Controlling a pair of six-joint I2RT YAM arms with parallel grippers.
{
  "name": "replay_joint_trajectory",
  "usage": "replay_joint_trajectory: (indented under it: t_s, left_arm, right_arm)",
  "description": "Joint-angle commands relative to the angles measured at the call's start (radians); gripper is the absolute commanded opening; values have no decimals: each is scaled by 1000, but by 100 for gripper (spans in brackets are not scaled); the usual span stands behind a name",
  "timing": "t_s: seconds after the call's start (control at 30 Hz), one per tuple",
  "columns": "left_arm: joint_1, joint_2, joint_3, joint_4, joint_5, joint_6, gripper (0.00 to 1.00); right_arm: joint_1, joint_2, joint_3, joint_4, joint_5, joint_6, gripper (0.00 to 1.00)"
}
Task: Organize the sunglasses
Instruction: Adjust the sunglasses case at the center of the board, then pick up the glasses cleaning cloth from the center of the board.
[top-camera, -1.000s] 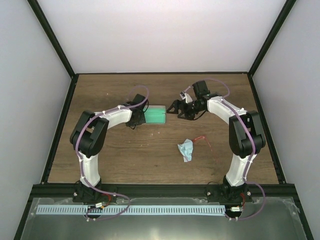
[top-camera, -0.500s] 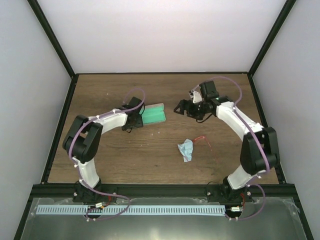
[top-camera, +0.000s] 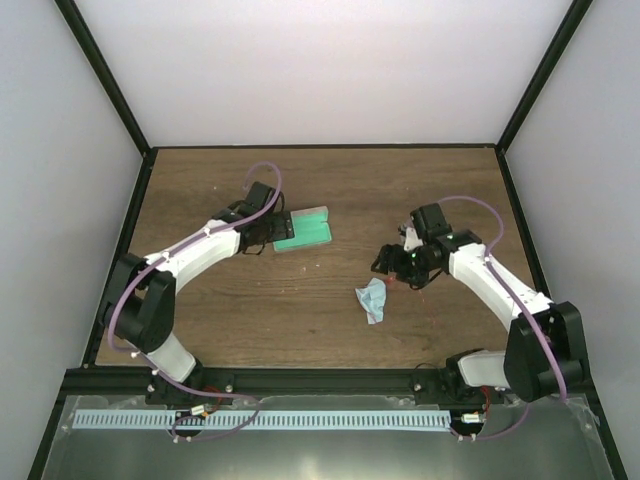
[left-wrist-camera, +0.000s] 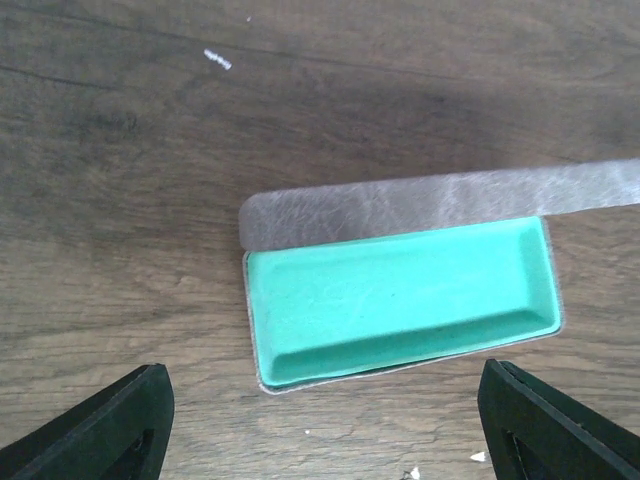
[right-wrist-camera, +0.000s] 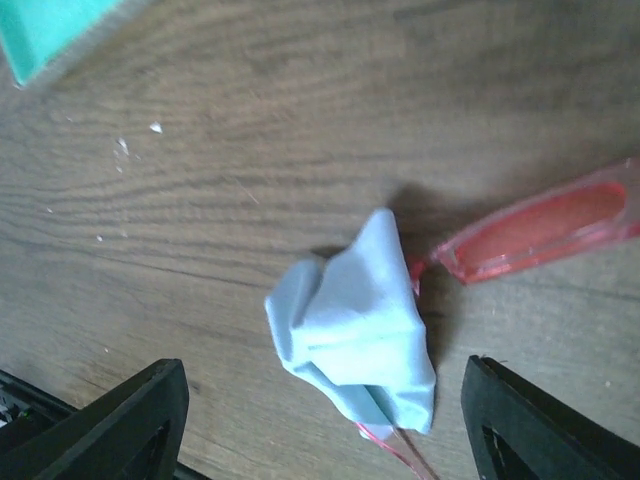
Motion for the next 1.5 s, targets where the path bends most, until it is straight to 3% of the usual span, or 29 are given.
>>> replay_joint_trajectory:
  t_s: [0.0,0.13,0.57,0.77,0.97,1.27,1.47]
  left_arm:
    - [-3,-37,45,-4,21,2,85]
    - [-3,-23,76,-33,12,27,86]
    - [-3,-57,16,-34,-9,26,86]
    - [-2,-60,26,-43,-22,39,86]
    - [-2,-58,33,-43,-15,33,85]
    - [33,-92,35,-66,-11,8,85]
    - [148,-167,-19,-53,36,-17,85]
  right_arm:
    - [3,0,-81,42,-67,29,73]
    - [4,8,-137,84,-98,36,61]
    - [4,79,-196,185,-126,25,38]
    - [4,88,-161,162,-116,10,16]
    - [6,31,-99,76,-129,8,4]
    - [57,-33,73,-47,-220,14,1]
    - [283,124,280,-26,-234,46,1]
